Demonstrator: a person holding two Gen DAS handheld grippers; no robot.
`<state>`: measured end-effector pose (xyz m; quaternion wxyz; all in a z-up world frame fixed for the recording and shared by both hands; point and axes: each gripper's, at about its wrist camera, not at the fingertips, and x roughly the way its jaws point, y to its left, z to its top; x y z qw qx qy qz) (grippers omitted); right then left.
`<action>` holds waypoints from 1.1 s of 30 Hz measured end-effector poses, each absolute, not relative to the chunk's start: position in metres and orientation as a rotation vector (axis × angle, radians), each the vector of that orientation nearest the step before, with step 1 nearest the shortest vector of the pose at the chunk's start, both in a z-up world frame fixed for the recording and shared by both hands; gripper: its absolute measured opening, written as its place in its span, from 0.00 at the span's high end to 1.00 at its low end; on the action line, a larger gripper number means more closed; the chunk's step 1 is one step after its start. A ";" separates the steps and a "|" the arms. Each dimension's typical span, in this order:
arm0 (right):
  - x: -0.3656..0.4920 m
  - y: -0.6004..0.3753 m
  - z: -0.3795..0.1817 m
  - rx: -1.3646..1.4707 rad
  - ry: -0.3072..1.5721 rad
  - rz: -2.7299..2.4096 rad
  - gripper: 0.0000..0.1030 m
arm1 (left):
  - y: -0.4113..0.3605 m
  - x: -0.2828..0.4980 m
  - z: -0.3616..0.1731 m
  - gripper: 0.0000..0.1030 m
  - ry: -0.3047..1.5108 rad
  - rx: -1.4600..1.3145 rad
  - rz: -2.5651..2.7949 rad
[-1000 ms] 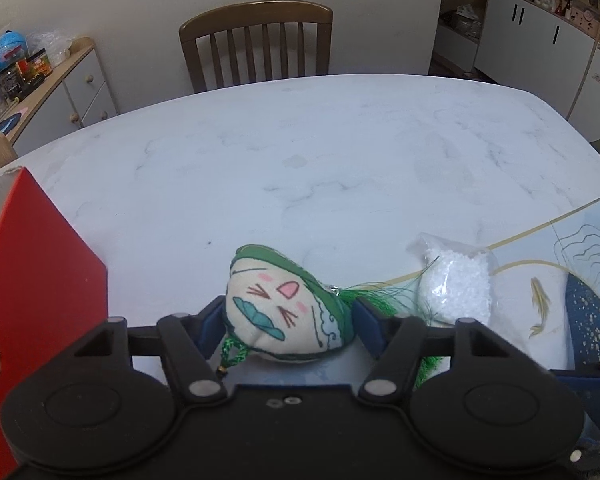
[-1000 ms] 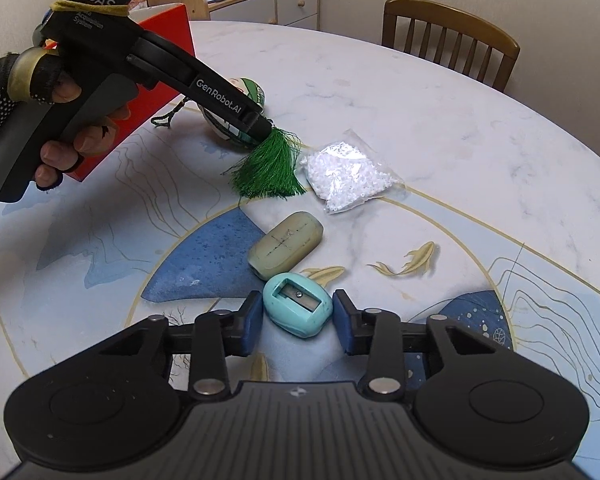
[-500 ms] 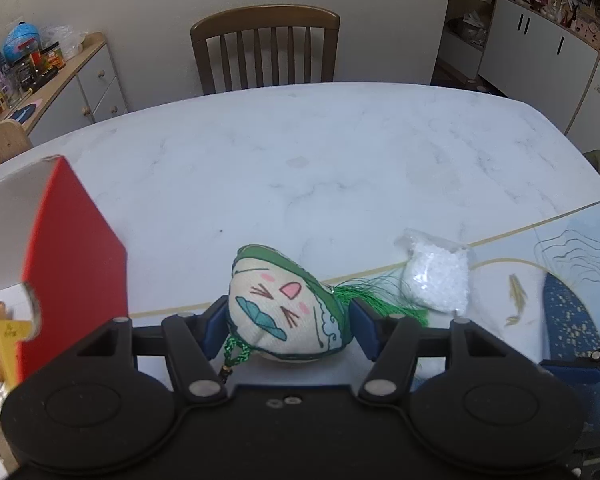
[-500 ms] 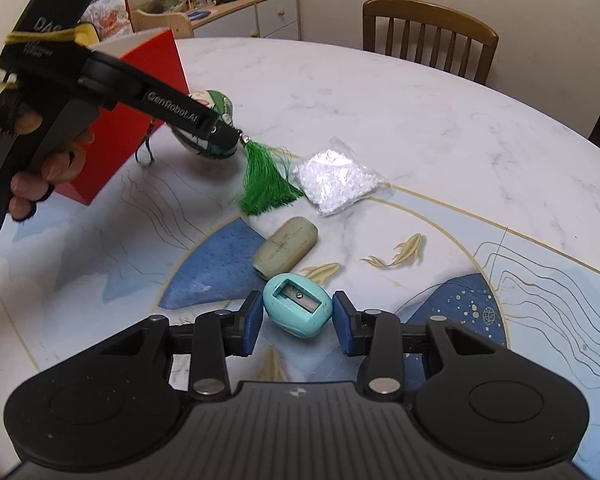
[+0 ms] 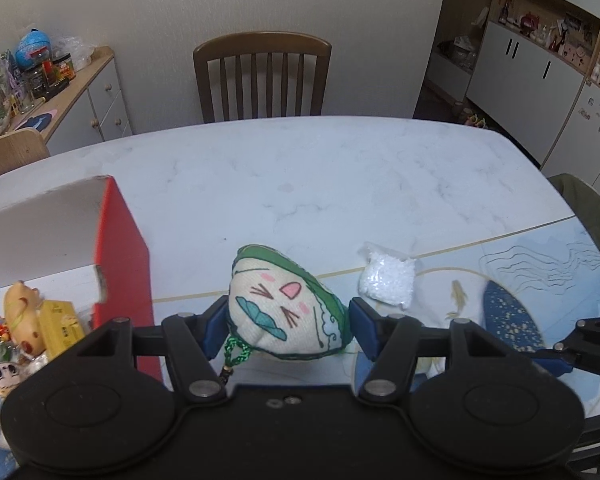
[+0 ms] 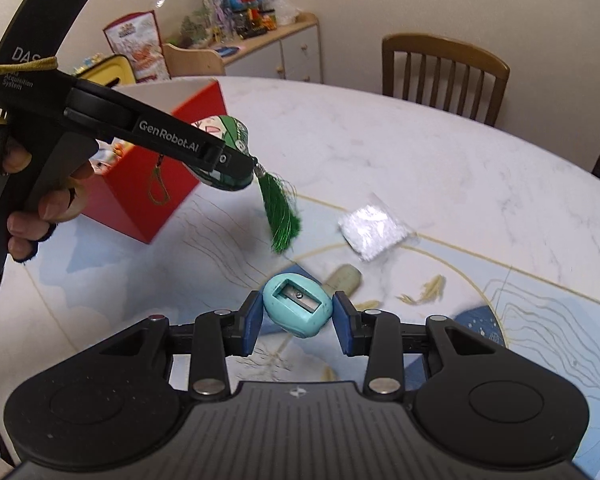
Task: Organize objects
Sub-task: 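Carry the face plush and teal sharpener with both grippers into the red box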
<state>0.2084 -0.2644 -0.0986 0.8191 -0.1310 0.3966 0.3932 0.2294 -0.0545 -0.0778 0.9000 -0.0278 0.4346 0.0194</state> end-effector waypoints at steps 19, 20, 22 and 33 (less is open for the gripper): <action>0.179 -0.211 -0.044 -0.272 0.769 0.874 0.64 | -0.011 0.181 -0.012 0.40 0.809 -0.075 0.050; 0.178 -0.206 -0.042 -0.272 0.767 0.876 0.64 | -0.007 0.179 -0.010 0.40 0.806 -0.075 0.051; 0.176 -0.196 -0.038 -0.273 0.760 0.880 0.64 | 0.000 0.175 -0.006 0.40 0.797 -0.074 0.053; 0.164 -0.129 -0.018 -0.293 0.712 0.913 0.64 | 0.054 0.162 0.014 0.40 0.756 -0.065 0.086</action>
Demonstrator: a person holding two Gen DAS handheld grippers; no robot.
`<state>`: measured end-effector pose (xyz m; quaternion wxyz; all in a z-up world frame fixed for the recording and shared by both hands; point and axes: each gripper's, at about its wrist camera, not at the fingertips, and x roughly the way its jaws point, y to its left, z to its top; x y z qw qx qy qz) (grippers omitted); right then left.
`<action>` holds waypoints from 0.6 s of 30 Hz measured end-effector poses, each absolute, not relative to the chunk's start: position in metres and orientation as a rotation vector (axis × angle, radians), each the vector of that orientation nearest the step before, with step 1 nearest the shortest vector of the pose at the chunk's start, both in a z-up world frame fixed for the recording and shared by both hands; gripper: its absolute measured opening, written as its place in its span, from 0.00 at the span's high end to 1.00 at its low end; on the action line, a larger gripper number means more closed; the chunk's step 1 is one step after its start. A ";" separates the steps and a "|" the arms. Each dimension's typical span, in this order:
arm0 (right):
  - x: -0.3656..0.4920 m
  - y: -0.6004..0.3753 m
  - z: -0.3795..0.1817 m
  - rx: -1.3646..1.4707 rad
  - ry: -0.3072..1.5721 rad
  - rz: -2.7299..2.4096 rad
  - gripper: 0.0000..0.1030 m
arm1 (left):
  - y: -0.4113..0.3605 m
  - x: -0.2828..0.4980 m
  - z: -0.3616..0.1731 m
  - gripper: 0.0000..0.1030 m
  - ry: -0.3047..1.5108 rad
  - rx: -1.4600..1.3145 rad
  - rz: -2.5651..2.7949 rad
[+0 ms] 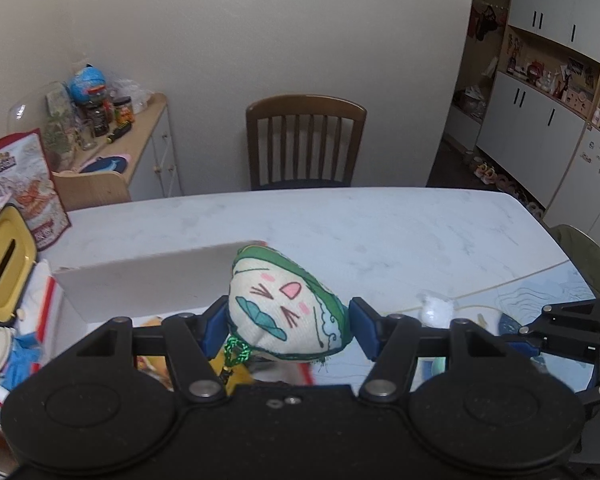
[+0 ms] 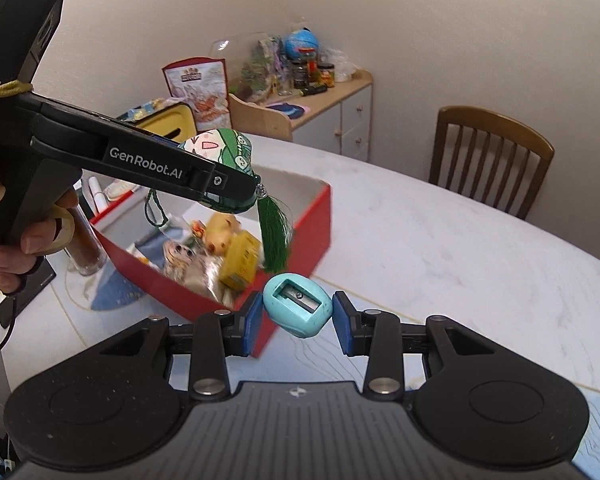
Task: Organize objects
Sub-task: 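Carry the face plush and teal sharpener with both grippers into the red box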
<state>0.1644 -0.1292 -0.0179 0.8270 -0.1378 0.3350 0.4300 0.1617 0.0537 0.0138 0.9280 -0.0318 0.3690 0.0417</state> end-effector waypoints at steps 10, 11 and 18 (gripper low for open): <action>0.159 -0.066 -0.016 -0.322 0.705 0.937 0.64 | 0.116 0.154 0.014 0.40 0.754 -0.073 0.153; 0.159 -0.060 -0.018 -0.326 0.707 0.937 0.64 | 0.122 0.154 0.013 0.40 0.758 -0.075 0.160; 0.161 -0.016 -0.033 -0.345 0.746 0.936 0.64 | 0.165 0.157 -0.002 0.40 0.782 -0.081 0.215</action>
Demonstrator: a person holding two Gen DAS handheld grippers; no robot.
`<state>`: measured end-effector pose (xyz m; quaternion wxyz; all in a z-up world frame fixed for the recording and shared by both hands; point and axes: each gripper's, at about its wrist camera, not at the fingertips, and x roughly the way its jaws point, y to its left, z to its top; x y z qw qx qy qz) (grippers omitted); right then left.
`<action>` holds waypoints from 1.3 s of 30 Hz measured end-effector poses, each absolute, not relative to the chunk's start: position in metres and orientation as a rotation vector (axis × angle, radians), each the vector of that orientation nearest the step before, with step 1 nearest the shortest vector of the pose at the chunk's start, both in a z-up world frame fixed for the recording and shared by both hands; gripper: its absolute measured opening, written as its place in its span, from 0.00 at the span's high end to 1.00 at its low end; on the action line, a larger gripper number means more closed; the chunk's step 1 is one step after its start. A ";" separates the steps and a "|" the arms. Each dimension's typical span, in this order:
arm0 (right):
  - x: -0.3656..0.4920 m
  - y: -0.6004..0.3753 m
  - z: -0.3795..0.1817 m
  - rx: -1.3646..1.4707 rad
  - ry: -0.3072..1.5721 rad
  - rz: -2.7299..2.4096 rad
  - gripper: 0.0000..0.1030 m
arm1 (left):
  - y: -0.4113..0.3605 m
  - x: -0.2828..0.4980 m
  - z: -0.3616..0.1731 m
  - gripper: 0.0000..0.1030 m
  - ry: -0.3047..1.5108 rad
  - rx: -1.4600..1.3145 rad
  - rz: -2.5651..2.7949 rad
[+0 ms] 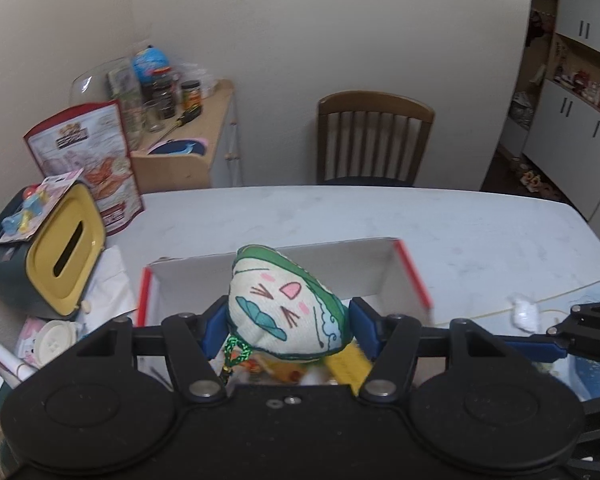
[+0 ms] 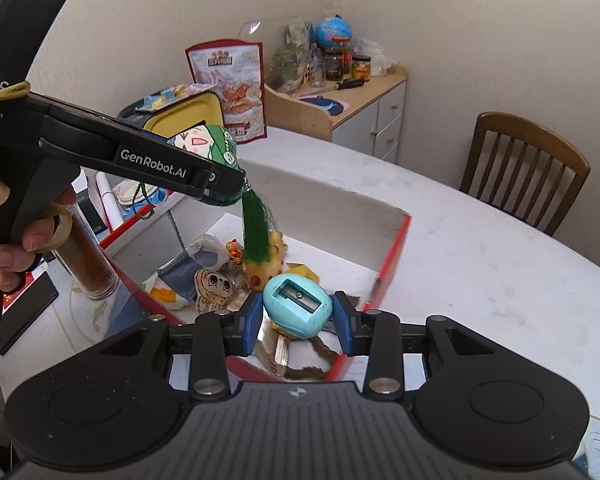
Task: Organize objects
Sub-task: 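Carry the face plush and teal sharpener with both grippers into the red box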
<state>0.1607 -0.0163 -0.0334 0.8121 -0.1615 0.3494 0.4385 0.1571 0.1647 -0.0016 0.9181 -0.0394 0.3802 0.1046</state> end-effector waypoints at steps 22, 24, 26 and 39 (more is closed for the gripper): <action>0.181 0.066 -0.105 -0.441 0.901 0.912 0.64 | 0.218 0.200 -0.069 0.40 0.909 -0.086 0.282; 0.183 0.068 -0.110 -0.442 0.911 0.906 0.64 | 0.219 0.203 -0.076 0.40 0.928 -0.081 0.281; 0.185 0.071 -0.114 -0.438 0.922 0.901 0.64 | 0.220 0.205 -0.082 0.40 0.948 -0.087 0.278; 0.177 0.093 -0.126 -0.515 0.911 0.916 0.64 | 0.217 0.211 -0.108 0.40 1.032 -0.073 0.243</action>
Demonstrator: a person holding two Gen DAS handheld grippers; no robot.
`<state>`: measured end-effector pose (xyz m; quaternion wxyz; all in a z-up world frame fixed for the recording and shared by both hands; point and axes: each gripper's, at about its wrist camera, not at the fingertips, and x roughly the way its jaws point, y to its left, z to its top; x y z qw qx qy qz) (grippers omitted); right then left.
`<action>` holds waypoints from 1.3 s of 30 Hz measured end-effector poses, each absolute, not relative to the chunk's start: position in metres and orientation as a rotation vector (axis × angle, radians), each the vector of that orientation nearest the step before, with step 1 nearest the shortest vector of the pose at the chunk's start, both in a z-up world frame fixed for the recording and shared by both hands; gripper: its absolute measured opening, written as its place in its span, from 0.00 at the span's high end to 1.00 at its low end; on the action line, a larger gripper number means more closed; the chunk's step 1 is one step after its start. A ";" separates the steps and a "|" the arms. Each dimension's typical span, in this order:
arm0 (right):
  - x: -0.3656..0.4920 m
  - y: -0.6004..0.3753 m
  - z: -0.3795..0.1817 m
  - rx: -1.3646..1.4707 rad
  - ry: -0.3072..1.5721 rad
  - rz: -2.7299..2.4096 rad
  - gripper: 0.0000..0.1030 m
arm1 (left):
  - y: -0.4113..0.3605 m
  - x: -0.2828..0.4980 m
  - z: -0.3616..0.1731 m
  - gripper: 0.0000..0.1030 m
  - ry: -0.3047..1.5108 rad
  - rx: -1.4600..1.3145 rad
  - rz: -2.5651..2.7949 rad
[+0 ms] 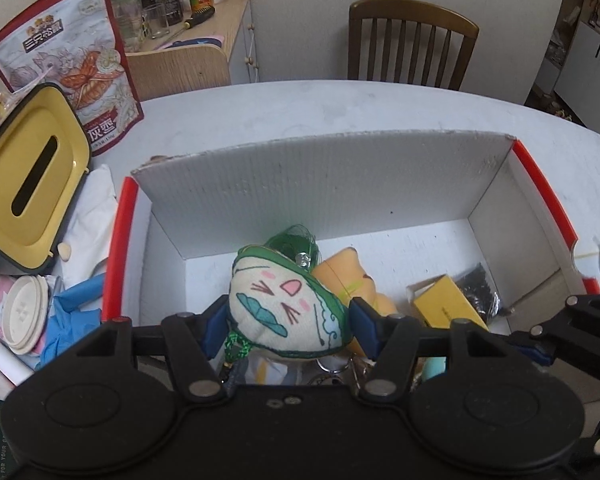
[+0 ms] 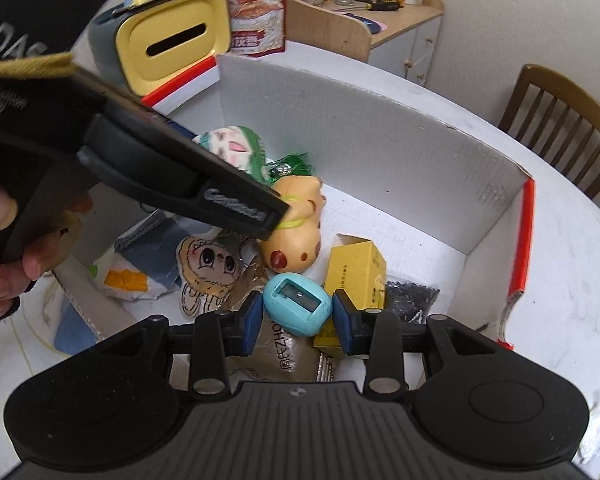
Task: Organize objects
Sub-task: 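Carry the face plush and teal sharpener with both grippers into the red box, then open both grippers to drop the face plush and sharpener in the box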
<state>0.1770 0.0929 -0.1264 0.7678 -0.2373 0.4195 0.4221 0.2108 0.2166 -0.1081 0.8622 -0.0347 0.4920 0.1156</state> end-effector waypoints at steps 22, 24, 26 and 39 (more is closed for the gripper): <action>0.177 0.055 -0.098 -0.377 0.892 0.873 0.49 | 0.213 0.200 -0.103 0.28 1.028 -0.105 0.234; 0.176 0.049 -0.092 -0.363 0.886 0.865 0.49 | 0.211 0.197 -0.099 0.27 1.017 -0.104 0.231; 0.175 0.043 -0.087 -0.348 0.879 0.857 0.48 | 0.209 0.194 -0.095 0.26 1.005 -0.102 0.229; 0.158 -0.003 -0.045 -0.240 0.819 0.832 0.39 | 0.185 0.164 -0.059 0.18 0.900 -0.089 0.198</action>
